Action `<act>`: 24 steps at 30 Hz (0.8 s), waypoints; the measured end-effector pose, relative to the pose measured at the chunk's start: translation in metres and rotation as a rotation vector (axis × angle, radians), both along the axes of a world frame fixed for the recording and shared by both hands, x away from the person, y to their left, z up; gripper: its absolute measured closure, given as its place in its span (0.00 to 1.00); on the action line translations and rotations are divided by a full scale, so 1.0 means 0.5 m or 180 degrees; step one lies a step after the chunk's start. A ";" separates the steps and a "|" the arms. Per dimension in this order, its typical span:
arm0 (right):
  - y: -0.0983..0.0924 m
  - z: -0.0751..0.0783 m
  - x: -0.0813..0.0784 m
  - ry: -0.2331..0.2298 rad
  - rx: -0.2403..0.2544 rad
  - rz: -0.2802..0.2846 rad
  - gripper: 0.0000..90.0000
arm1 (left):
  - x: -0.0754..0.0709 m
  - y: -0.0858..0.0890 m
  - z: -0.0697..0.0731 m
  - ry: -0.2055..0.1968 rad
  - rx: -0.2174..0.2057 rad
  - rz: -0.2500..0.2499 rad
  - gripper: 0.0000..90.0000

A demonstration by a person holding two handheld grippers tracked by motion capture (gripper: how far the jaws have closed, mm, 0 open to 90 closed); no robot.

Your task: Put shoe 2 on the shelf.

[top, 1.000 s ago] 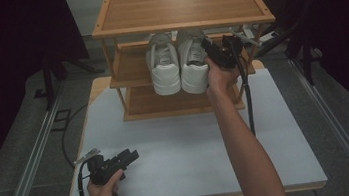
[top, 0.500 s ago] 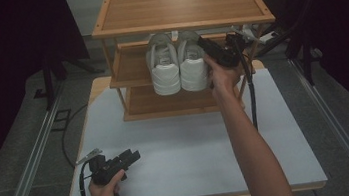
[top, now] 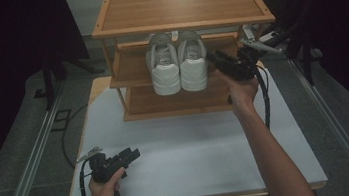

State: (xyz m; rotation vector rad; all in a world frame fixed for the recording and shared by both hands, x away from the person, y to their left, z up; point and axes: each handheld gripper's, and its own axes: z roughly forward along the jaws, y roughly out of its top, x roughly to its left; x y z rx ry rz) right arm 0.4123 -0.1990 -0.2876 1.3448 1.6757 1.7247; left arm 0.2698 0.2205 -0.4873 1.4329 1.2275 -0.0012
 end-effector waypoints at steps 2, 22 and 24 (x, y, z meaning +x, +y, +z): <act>-0.005 -0.001 -0.017 -0.0057 -0.0096 0.0055 0.64 | 0.001 0.000 0.001 0.0001 0.0011 -0.0010 0.49; -0.078 -0.081 -0.201 -0.0279 -0.0337 0.0426 0.58 | -0.002 -0.008 0.006 -0.0050 0.0087 -0.0076 0.49; -0.088 -0.111 -0.226 -0.0300 -0.0356 0.0448 0.57 | -0.003 -0.009 0.005 -0.0042 0.0077 -0.0059 0.49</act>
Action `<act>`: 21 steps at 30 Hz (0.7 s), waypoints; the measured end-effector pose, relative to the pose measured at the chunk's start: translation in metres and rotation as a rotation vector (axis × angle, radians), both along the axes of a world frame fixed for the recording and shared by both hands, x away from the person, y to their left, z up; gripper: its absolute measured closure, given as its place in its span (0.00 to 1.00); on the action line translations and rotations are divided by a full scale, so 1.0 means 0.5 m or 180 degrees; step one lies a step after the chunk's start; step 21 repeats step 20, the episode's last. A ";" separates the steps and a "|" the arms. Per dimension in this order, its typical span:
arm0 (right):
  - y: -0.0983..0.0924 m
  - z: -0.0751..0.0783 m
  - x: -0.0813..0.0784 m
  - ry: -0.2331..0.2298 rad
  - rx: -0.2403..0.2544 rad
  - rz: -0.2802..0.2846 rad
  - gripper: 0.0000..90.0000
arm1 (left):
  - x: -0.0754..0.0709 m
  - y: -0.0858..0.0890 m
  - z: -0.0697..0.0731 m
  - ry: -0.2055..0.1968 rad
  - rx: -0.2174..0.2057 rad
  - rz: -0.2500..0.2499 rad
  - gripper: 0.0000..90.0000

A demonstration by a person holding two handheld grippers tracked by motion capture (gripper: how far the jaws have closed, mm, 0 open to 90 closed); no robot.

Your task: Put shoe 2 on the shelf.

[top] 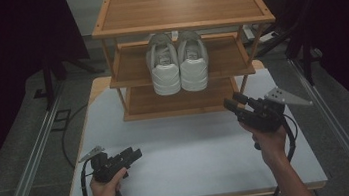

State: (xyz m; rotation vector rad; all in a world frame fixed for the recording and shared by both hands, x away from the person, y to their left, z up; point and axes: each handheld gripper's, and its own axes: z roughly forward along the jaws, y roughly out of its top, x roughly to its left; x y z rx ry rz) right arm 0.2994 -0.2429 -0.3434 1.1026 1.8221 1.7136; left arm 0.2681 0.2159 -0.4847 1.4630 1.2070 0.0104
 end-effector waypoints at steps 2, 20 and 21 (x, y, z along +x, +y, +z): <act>-0.005 -0.021 -0.014 0.0000 0.0017 0.0001 0.56 | -0.001 -0.001 -0.001 0.0013 -0.0009 0.0014 0.49; -0.021 -0.098 -0.062 0.0010 -0.0004 0.0051 0.52 | 0.001 0.000 0.000 0.0002 -0.0008 0.0033 0.48; -0.021 -0.098 -0.062 0.0010 -0.0004 0.0051 0.52 | 0.001 0.000 0.000 0.0002 -0.0008 0.0033 0.48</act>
